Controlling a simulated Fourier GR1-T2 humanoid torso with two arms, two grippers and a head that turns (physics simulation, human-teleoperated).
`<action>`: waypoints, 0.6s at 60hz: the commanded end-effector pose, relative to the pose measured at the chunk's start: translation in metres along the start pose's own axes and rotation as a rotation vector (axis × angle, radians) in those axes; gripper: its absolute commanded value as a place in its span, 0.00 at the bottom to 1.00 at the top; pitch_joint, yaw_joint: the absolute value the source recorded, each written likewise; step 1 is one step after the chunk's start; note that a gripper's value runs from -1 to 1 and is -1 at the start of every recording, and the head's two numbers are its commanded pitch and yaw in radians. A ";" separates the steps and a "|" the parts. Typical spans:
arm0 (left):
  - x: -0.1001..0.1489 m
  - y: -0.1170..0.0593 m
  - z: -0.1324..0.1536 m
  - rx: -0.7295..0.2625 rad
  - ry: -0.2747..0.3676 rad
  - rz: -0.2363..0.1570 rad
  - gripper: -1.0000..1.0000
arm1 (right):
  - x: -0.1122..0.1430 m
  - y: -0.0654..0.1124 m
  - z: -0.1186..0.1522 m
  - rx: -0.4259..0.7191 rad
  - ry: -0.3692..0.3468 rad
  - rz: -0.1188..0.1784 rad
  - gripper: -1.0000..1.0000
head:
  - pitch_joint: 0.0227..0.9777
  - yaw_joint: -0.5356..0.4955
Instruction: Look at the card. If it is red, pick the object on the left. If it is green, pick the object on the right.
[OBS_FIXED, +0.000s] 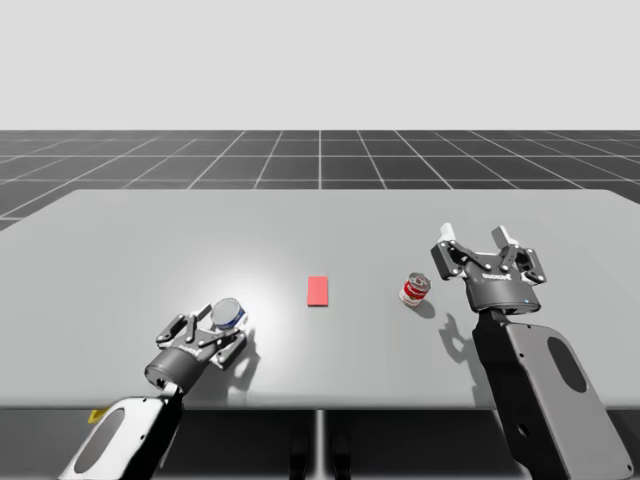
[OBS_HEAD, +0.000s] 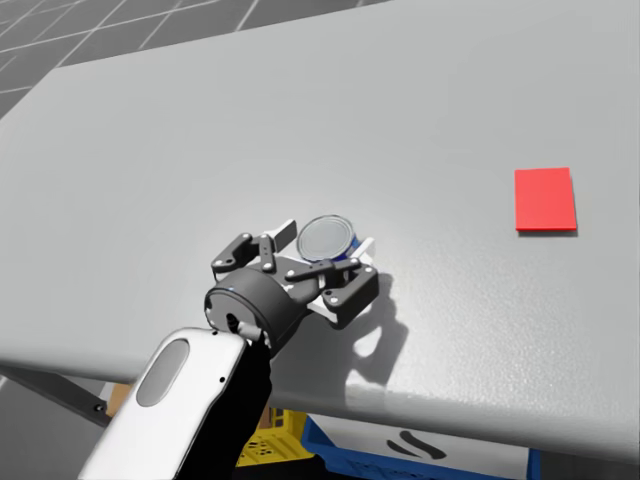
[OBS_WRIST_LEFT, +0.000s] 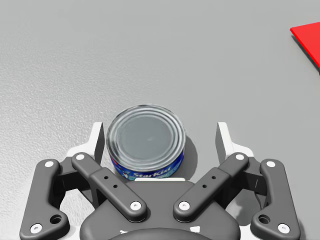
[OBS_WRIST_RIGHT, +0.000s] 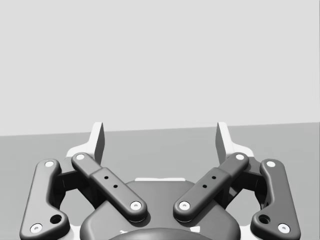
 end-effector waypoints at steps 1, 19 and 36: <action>-0.004 0.002 -0.014 0.019 0.025 0.007 0.00 | 0.001 -0.001 0.000 -0.001 -0.003 -0.002 0.00 | 0.91 0.89; -0.014 0.004 -0.020 0.033 0.073 0.000 0.10 | 0.002 -0.001 0.000 -0.001 -0.005 -0.002 0.00 | 0.91 0.89; -0.016 0.003 -0.018 0.020 0.068 -0.009 0.97 | 0.003 -0.002 0.000 -0.002 -0.008 -0.004 0.00 | 0.89 0.89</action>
